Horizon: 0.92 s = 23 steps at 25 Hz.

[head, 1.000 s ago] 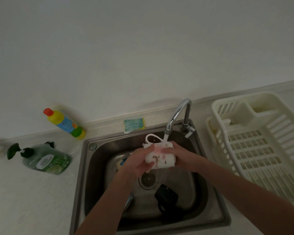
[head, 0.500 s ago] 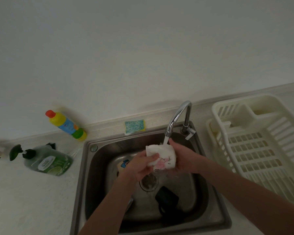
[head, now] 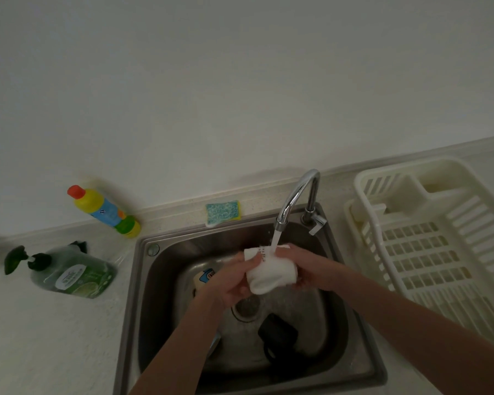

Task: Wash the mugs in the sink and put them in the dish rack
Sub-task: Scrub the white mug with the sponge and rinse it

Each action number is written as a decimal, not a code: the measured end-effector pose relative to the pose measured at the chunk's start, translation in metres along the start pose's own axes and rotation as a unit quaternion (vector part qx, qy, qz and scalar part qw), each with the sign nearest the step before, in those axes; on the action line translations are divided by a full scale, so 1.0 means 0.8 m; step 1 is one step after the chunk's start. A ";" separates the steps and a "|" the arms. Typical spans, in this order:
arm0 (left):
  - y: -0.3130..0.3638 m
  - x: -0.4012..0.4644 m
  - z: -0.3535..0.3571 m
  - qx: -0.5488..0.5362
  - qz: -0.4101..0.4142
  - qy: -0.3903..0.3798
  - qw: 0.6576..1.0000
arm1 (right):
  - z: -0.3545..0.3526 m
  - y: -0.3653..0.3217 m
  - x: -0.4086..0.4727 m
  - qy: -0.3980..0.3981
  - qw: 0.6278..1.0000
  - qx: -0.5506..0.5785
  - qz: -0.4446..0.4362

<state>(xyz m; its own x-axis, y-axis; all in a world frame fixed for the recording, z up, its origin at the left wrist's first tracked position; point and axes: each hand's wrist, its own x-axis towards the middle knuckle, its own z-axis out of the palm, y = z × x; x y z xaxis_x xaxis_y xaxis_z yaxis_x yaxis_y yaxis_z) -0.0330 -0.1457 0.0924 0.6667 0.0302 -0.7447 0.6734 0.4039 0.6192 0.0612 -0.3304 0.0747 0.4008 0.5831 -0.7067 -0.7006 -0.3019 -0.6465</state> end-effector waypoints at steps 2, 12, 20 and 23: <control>0.002 0.005 0.001 0.027 0.020 0.003 0.999 | 0.001 -0.002 -0.001 -0.005 0.999 0.042 -0.017; -0.001 -0.009 0.006 -0.016 0.010 0.023 1.000 | 0.011 0.000 -0.013 -0.014 0.999 0.033 0.009; -0.003 -0.022 0.023 -0.020 0.025 0.080 0.996 | 0.019 0.009 0.002 -0.003 0.997 0.075 0.000; -0.003 -0.025 0.022 -0.057 0.028 0.072 0.995 | 0.016 0.005 0.004 0.009 0.999 0.030 -0.025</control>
<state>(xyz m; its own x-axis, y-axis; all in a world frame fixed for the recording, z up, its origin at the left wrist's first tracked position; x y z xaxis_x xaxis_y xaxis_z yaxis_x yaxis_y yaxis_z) -0.0423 -0.1637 0.1101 0.6432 0.1837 -0.7433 0.5909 0.4982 0.6345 0.0520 -0.3206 0.0735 0.4452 0.5831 -0.6795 -0.7137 -0.2273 -0.6626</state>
